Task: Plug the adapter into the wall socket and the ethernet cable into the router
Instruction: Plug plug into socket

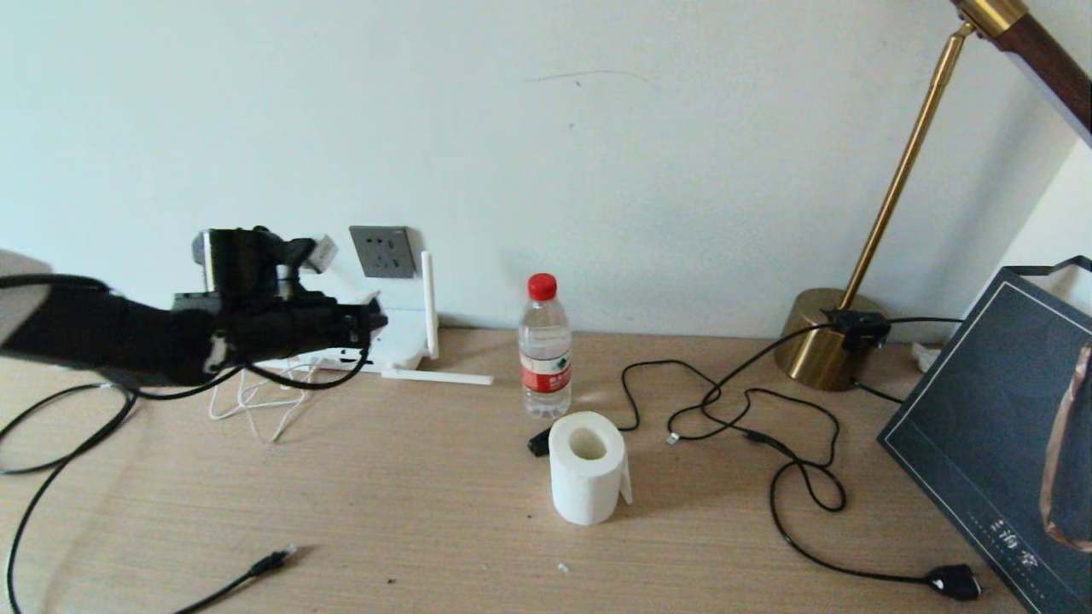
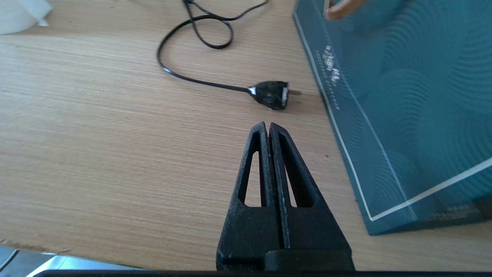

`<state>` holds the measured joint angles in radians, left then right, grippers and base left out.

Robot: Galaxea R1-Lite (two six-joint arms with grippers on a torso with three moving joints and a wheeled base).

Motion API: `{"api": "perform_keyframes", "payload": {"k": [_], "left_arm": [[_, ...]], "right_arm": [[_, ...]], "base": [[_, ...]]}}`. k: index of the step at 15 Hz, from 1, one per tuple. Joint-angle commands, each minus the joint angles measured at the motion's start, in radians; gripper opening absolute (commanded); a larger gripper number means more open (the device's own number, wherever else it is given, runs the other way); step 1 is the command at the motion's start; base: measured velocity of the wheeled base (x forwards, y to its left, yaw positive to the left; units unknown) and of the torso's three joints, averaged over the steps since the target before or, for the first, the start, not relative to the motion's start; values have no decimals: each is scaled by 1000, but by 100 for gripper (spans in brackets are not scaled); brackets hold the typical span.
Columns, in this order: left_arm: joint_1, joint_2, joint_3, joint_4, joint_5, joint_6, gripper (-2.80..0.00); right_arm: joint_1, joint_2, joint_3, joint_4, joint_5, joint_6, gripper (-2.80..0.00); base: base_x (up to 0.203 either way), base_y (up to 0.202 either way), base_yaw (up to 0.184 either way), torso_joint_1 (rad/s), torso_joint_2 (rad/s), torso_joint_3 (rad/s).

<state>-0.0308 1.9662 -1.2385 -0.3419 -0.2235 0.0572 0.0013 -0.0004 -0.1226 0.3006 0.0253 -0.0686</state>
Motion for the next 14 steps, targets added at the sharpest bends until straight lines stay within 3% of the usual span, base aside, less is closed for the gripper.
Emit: {"api": "perform_keyframes", "payload": {"k": [1, 3, 5, 7, 9, 14], "left_arm": [[0, -304, 149, 244, -25, 1, -280], [0, -402, 202, 520, -43, 0, -280], [0, -421, 252, 644, -46, -2, -280], [0, -415, 309, 646, -41, -15, -280], [-4, -390, 324, 645, 35, -21, -280], [-11, -332, 317, 683, 111, -20, -280]], "right_arm": [[0, 0, 0, 2, 1, 0, -280], [0, 0, 0, 2, 1, 0, -280], [0, 0, 0, 2, 1, 0, -280], [0, 0, 0, 2, 1, 0, -280], [0, 0, 0, 2, 1, 0, -280], [0, 0, 0, 2, 1, 0, -280]], "base": [[0, 0, 0, 0, 0, 0], [0, 0, 0, 0, 0, 0], [0, 0, 0, 0, 0, 0], [0, 0, 0, 0, 0, 0], [0, 0, 0, 0, 0, 0], [0, 0, 0, 0, 0, 0]]}}
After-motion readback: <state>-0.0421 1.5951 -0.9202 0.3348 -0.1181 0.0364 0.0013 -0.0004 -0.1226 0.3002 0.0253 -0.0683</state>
